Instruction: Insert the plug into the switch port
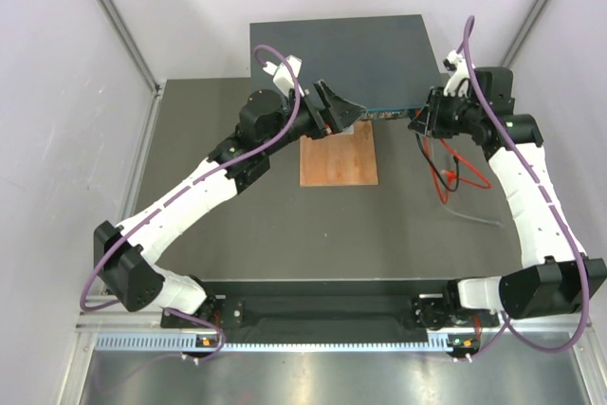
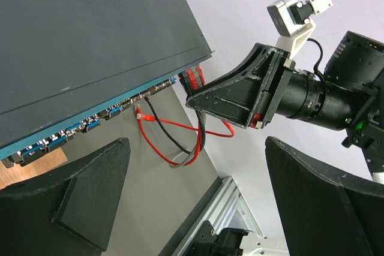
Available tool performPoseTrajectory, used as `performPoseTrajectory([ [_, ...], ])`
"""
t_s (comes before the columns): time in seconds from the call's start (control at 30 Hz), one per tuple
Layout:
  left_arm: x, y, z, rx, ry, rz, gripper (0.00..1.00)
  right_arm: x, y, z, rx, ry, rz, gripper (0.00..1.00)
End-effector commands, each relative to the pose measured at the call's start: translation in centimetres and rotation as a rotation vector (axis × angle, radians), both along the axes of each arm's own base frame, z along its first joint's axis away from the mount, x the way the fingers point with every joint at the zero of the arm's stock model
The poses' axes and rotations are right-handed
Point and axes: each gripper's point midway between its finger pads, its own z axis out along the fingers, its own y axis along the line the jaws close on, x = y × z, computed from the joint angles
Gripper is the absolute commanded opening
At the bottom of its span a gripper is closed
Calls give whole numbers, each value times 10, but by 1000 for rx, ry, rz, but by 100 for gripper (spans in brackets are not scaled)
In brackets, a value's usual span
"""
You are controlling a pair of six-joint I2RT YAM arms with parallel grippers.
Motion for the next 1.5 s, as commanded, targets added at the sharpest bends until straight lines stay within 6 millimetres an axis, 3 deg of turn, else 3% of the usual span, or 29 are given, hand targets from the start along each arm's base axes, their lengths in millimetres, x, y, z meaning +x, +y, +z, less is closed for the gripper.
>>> performPoseTrajectory([
  [0.0, -2, 3, 20, -38, -47, 0, 99, 34, -22, 43, -95, -265, -68, 25],
  [0.2, -3, 3, 21, -40, -45, -5, 99, 21, -24, 29, -124, -223, -55, 27],
  [0.5, -7, 2, 21, -48, -38, -20, 99, -3, -22, -9, -134, -108, -16, 26],
  [0.9, -8, 1, 19, -44, -35, -23, 99, -20, -19, -30, -140, -58, 12, 34],
  [1.03, -7, 0, 20, -43, -39, -26, 99, -22, -19, -34, -140, -54, 14, 31],
  [1.07, -6, -1, 18, -40, -35, -25, 99, -22, -19, -34, -141, -54, 13, 24],
  [1.17, -6, -1, 20, -43, -39, -26, 99, -18, -20, -26, -141, -82, 7, 0],
  [1.33, -5, -2, 21, -44, -42, -28, 99, -8, -18, -5, -119, -137, -7, 0],
  [1.47, -5, -3, 22, -46, -45, -29, 99, 8, -14, 34, -95, -226, -15, 0],
])
